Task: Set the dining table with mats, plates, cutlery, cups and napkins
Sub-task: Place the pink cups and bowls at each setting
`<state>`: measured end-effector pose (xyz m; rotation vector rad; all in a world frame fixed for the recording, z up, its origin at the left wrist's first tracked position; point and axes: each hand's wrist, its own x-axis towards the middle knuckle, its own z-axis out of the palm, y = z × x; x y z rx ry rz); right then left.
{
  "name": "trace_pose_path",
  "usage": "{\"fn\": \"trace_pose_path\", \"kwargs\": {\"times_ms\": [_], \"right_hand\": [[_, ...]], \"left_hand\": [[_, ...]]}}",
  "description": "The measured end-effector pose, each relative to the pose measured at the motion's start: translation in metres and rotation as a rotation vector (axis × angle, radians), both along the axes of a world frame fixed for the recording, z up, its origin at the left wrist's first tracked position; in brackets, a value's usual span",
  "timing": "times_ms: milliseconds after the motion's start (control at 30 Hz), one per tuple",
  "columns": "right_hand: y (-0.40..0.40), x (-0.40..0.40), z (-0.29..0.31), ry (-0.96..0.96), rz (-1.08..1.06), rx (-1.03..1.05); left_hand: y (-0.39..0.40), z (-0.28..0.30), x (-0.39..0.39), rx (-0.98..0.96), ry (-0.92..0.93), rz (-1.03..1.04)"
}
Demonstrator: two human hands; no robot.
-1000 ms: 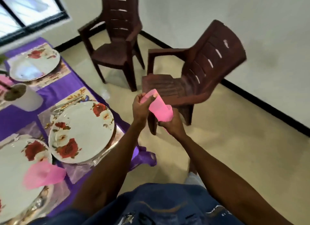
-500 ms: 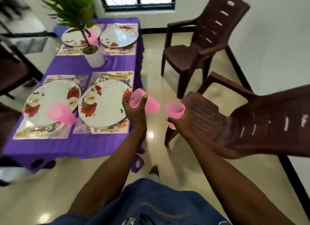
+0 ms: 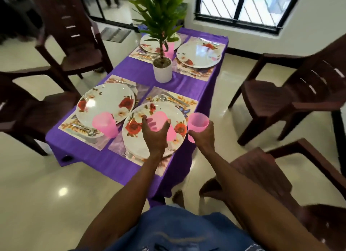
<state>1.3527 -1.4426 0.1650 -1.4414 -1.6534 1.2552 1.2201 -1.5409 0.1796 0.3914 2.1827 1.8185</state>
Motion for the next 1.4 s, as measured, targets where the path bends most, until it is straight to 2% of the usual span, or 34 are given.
{"fn": "trace_pose_path", "kwargs": {"times_ms": [433,800,1033,1233,1400], "right_hand": [[0.090,-0.134,0.020,0.018,0.293,0.070],[0.172,-0.247,0.009,0.072,0.740,0.066],[0.225,-0.277,0.006,0.004,1.025,0.116],[0.240,-0.297,0.009,-0.087,1.207,0.157],[0.239,-0.304,0.006,-0.099,1.313,0.156]], "left_hand": [[0.037,0.008,-0.064,-0.047,-0.017,0.193],[0.101,0.000,-0.099,-0.093,0.022,0.631],[0.162,0.007,-0.083,-0.099,0.006,0.874],[0.181,0.007,-0.073,-0.145,0.015,0.980],[0.184,0.006,-0.073,-0.165,0.012,0.990]]}}
